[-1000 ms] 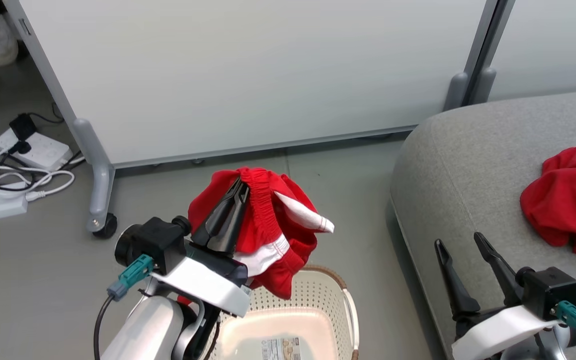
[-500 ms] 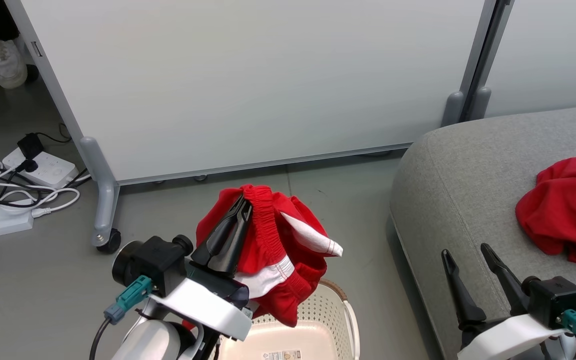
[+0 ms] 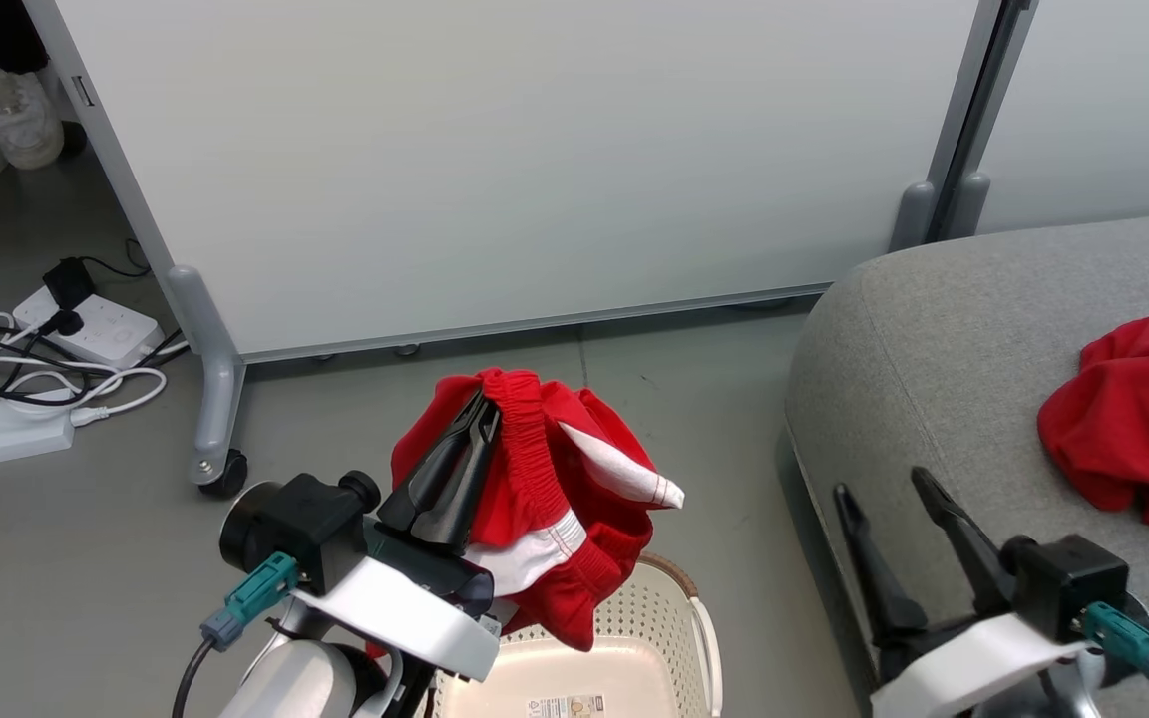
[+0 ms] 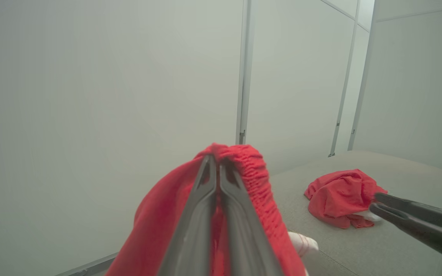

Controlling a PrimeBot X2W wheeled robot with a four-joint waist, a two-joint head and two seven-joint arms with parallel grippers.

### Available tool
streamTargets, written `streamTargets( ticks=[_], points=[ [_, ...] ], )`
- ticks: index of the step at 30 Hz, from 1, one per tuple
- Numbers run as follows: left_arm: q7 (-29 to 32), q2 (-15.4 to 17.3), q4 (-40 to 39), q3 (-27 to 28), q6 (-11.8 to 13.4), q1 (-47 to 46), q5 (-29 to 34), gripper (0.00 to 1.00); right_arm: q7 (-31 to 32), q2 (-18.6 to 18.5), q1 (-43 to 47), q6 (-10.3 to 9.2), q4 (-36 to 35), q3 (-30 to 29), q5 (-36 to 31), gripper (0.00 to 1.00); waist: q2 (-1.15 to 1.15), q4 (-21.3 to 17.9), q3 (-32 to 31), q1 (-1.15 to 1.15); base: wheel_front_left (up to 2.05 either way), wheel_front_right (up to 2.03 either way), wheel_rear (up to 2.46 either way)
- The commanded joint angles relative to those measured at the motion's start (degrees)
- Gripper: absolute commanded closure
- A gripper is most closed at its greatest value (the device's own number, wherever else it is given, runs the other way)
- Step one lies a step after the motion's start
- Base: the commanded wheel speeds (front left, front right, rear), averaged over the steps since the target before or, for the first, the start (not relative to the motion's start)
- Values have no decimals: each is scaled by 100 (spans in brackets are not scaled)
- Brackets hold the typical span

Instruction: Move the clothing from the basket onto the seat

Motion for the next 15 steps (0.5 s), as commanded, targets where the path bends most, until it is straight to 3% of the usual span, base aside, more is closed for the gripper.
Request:
streamTargets(
  ticks=[1, 15],
  points=[
    [-35, 32, -38, 24, 32, -59, -12, 100, -15, -1, -182, 1, -83, 158, 46, 0, 0, 0, 16, 0, 0, 0, 0],
    [-14, -20, -9, -125, 7, -273, 55, 100, 105, -261, -1356, 1, 276, 2792, 987, 0, 0, 223, 86, 0, 0, 0, 0]
  ],
)
